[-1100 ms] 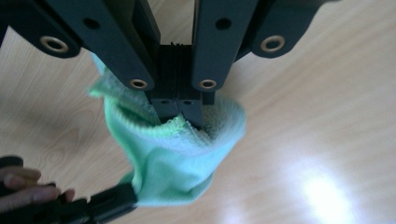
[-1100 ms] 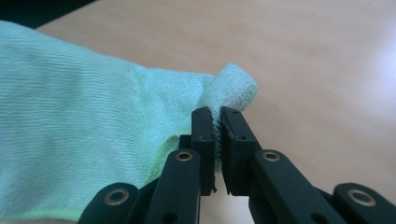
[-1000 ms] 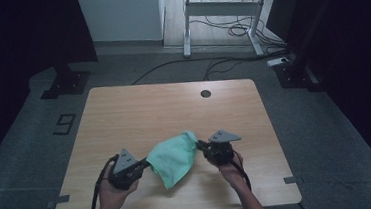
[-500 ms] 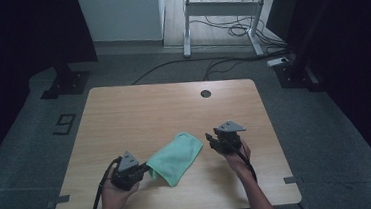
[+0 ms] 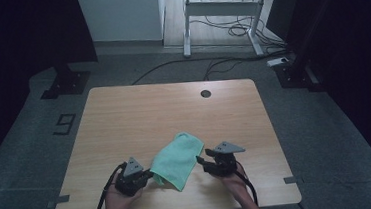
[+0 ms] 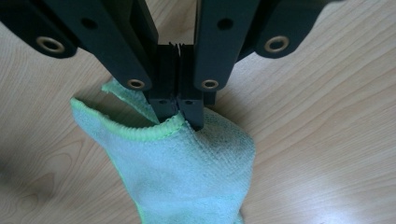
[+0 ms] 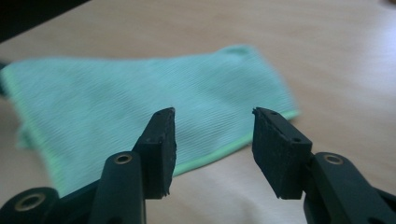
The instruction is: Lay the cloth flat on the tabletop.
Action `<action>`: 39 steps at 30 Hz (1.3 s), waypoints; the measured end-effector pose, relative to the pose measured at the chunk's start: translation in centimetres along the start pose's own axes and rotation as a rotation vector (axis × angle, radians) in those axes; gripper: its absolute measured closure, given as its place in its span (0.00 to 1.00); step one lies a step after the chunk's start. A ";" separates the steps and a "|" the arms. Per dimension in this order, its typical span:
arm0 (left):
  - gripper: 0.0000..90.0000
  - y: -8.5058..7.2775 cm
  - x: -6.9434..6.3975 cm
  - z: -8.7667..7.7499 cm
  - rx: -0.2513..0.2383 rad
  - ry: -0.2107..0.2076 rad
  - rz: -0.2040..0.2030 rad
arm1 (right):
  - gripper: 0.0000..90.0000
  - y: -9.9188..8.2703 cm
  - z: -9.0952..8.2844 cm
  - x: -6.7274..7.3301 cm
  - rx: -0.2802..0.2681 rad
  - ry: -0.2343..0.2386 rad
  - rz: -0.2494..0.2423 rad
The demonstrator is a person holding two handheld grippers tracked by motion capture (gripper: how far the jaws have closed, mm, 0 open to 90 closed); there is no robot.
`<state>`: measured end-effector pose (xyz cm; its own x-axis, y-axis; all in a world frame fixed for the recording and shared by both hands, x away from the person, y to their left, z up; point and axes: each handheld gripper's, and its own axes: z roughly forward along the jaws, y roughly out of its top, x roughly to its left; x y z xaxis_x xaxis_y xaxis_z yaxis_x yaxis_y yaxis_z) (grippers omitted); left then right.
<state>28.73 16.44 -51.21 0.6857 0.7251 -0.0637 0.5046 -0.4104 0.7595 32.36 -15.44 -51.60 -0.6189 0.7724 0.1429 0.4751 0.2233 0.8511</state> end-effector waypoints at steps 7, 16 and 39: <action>0.98 0.2 -0.3 0.4 0.005 0.003 0.007 | 0.48 -0.9 0.9 1.7 0.051 0.048 -0.033; 0.97 0.5 -0.1 0.6 -0.004 0.002 -0.023 | 0.38 -0.9 1.3 5.2 0.049 0.164 -0.076; 0.94 1.0 0.0 0.9 -0.009 -0.013 -0.044 | 0.91 -2.5 4.1 6.2 0.156 0.077 -0.154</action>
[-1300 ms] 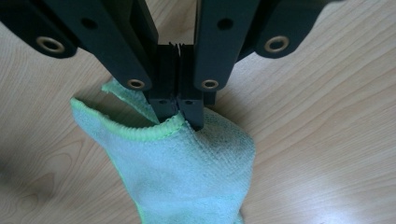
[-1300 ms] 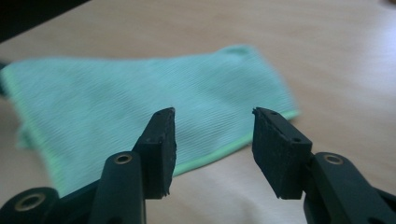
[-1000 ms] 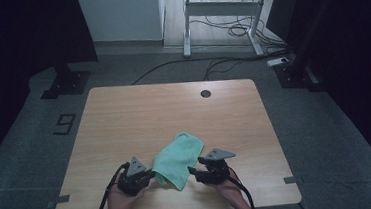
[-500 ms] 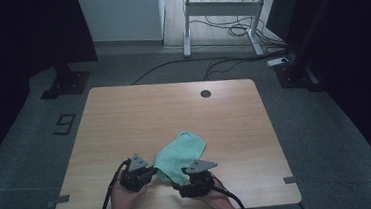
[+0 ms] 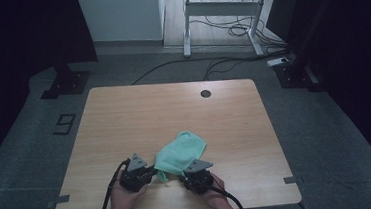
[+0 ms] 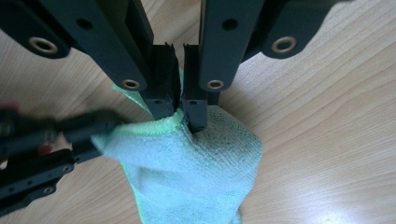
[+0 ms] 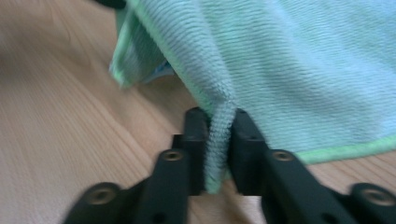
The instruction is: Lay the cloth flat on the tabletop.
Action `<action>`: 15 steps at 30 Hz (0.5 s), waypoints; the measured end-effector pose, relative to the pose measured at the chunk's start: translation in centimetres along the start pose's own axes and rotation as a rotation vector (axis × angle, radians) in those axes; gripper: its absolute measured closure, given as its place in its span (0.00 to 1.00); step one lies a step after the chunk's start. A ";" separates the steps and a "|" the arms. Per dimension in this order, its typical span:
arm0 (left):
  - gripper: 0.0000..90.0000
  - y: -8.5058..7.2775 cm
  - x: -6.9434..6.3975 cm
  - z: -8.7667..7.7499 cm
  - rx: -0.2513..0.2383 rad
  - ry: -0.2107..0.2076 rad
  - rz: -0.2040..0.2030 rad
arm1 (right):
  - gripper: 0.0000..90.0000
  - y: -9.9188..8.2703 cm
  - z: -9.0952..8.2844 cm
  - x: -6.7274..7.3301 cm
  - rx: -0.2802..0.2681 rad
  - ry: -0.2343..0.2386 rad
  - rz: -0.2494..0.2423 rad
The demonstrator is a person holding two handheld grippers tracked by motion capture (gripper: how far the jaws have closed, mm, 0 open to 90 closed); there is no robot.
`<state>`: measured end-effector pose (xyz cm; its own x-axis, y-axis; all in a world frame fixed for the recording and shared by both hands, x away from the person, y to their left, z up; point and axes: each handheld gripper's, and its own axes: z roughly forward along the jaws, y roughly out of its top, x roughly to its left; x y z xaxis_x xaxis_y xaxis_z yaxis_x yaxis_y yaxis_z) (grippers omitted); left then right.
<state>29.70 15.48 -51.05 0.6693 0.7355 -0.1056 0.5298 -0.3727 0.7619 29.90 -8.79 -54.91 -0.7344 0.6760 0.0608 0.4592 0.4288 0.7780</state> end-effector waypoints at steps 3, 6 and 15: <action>0.90 0.0 -0.1 0.1 0.002 -0.001 0.005 | 0.94 0.4 -0.9 -0.8 -0.040 0.017 0.030; 0.77 -0.1 -0.2 0.5 0.009 -0.008 0.010 | 0.95 1.1 -2.2 -1.4 -0.089 0.023 0.042; 0.60 -0.5 -1.4 2.1 0.039 0.025 0.019 | 0.95 2.7 -5.8 -2.2 -0.213 0.014 0.061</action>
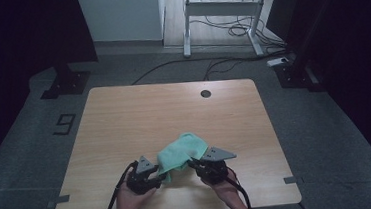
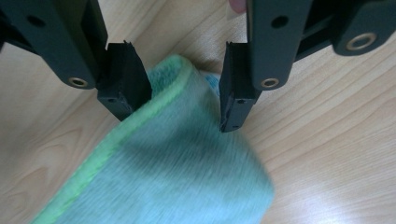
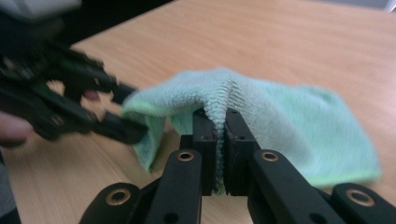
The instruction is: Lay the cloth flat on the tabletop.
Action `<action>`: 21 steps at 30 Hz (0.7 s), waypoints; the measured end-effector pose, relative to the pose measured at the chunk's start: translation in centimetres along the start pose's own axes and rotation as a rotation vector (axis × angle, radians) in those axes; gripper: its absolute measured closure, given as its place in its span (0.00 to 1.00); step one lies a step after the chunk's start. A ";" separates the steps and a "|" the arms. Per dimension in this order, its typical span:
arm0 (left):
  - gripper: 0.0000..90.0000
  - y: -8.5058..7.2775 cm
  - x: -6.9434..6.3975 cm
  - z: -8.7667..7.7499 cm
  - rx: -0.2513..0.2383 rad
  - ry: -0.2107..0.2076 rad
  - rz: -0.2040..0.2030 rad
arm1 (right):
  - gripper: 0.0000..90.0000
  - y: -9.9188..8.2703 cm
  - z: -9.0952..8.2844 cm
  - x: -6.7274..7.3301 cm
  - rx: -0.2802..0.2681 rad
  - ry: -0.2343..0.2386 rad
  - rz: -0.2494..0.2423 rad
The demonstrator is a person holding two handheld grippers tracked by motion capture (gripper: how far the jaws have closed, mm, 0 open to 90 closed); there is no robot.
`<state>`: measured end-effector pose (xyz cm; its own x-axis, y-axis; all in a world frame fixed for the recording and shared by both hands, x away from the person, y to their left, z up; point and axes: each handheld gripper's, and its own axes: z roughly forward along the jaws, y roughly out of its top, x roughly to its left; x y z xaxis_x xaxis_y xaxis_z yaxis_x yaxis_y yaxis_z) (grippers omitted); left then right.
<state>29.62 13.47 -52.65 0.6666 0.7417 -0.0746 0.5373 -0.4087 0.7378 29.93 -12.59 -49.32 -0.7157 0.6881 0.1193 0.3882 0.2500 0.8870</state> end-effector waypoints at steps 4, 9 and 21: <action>0.66 -0.2 -0.5 0.7 0.020 0.053 0.025 | 0.95 0.8 -1.2 0.0 -0.042 0.002 0.003; 0.85 -0.4 -0.8 1.0 -0.008 -0.017 0.011 | 0.95 1.2 -1.9 0.0 -0.054 -0.003 -0.014; 0.97 0.0 -0.8 0.3 -0.013 -0.014 0.032 | 0.95 1.3 -2.8 -1.0 -0.057 -0.037 -0.001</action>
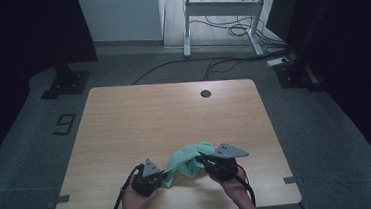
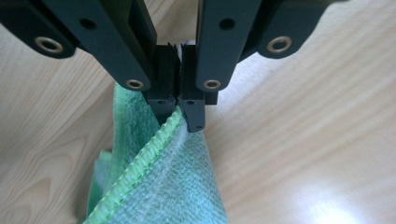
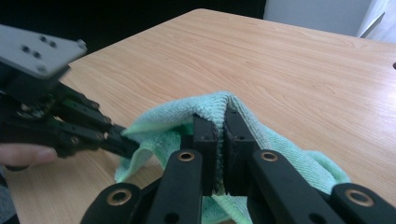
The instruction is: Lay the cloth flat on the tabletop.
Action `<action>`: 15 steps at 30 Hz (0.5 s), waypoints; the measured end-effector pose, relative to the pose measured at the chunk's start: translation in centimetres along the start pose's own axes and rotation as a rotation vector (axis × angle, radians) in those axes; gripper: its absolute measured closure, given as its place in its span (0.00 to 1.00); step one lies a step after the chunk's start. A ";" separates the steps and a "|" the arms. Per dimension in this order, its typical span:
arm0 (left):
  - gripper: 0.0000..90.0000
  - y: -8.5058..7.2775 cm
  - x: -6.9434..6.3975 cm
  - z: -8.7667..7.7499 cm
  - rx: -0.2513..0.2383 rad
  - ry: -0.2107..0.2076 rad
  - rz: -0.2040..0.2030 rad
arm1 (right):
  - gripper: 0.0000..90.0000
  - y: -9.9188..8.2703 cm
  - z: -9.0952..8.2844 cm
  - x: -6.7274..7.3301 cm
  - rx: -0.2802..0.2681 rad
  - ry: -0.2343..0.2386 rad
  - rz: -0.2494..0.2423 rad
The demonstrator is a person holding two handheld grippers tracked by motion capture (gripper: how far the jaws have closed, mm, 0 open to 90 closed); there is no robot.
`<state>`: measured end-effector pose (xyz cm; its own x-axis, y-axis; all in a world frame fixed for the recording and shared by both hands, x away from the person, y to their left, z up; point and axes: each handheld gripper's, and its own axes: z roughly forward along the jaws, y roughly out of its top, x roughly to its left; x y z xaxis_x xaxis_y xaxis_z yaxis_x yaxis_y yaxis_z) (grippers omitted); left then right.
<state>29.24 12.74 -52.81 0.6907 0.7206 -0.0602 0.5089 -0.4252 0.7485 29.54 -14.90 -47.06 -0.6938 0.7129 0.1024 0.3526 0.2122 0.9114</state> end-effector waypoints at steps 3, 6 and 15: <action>0.97 0.9 0.7 -1.0 -0.031 0.008 -0.008 | 0.95 0.0 -0.3 -0.3 0.004 -0.009 0.007; 0.97 2.4 1.5 -1.9 -0.059 0.013 -0.005 | 0.95 0.3 -0.2 -1.1 0.015 -0.018 0.015; 0.97 8.0 3.1 -5.3 -0.133 0.036 0.048 | 0.95 3.4 -0.3 -2.9 -0.010 -0.024 0.014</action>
<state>32.73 14.50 -43.54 0.6924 0.7215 -0.0003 0.4013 -0.3848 0.8312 32.58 -16.48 -44.12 -0.6734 0.7317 0.1053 0.3553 0.1954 0.9141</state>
